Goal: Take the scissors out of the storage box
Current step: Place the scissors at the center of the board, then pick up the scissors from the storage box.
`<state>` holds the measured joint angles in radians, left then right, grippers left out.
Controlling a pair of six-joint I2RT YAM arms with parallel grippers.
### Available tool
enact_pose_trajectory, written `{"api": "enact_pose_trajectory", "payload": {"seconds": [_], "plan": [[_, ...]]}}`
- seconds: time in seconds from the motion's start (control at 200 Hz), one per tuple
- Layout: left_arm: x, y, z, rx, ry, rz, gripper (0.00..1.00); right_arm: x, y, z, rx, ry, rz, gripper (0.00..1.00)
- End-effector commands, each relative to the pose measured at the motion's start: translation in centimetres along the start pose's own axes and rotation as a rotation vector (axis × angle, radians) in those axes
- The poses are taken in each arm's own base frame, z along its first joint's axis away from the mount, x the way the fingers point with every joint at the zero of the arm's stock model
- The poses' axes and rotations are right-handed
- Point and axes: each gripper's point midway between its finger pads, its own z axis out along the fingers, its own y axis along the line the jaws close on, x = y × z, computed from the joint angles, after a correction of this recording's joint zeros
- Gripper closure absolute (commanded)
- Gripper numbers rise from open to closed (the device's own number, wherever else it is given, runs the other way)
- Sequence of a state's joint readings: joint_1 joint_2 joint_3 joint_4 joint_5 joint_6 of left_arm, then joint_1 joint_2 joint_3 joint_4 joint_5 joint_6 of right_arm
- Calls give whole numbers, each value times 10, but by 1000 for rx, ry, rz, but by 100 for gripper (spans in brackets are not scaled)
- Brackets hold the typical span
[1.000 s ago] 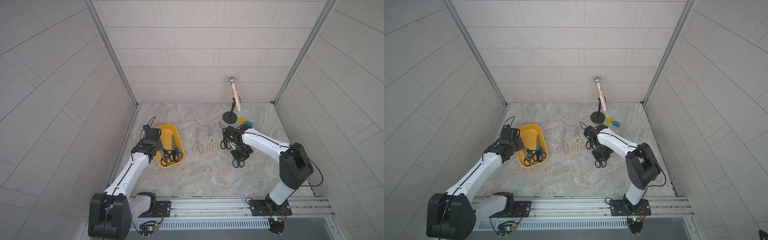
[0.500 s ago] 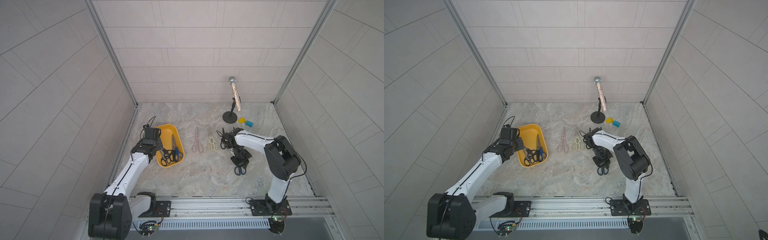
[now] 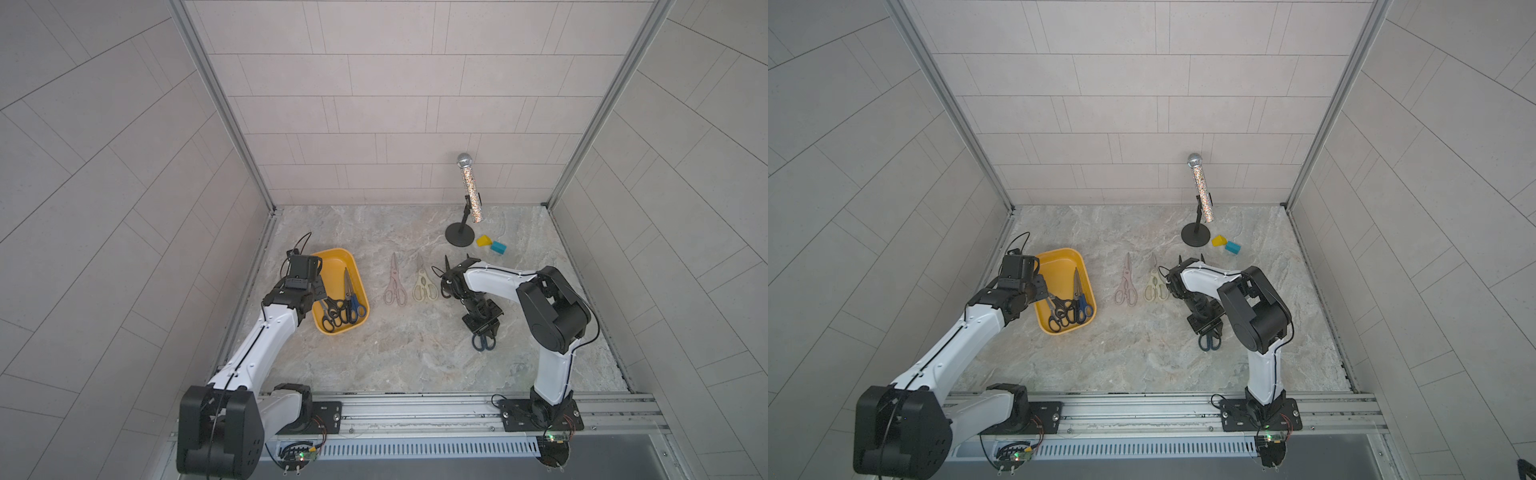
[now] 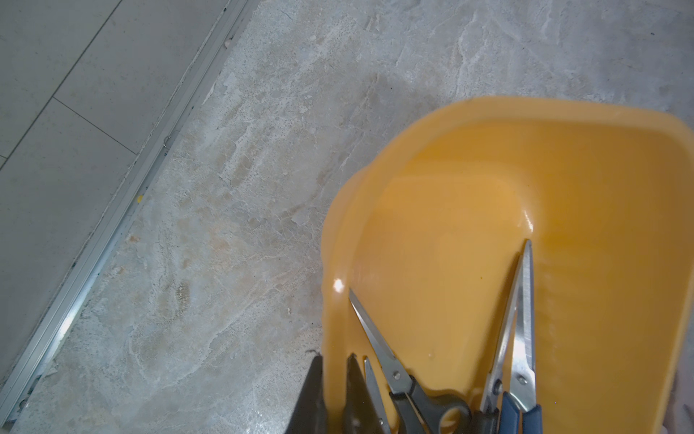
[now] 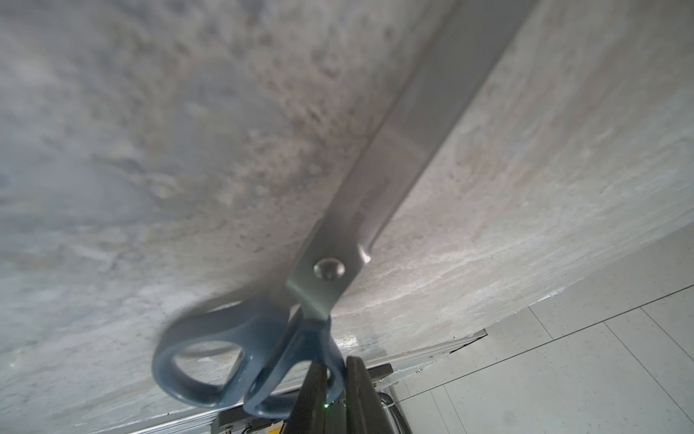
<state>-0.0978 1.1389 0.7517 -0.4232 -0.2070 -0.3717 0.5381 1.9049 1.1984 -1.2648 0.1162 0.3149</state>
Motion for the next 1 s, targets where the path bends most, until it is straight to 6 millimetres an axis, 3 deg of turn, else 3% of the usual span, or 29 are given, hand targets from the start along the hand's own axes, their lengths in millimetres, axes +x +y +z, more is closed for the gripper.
{"api": "enact_pose_trajectory", "payload": {"seconds": [0.0,0.245,0.33,0.44,0.54,0.785,0.901,0.996], "plan": [[-20,-2,-8,0,-53,-2,100,1,-9,-11,21,-40,15,82],[-19,1,-10,-9,-56,2,100,0,-17,-19,35,-81,34,79],[-19,1,-10,-9,-56,1,100,-3,-18,-34,12,-147,54,79],[-19,1,-10,-11,-57,8,100,-15,-6,-68,-61,-296,72,78],[-19,4,-12,-20,-61,11,100,-31,16,-106,-129,-460,56,75],[-18,5,-12,-27,-59,12,100,-65,92,-191,-275,-769,4,76],[-18,5,-13,-25,-61,6,100,-77,125,-220,-303,-859,7,75],[-18,5,-14,-22,-63,3,100,-84,153,-232,-344,-888,8,69]]}}
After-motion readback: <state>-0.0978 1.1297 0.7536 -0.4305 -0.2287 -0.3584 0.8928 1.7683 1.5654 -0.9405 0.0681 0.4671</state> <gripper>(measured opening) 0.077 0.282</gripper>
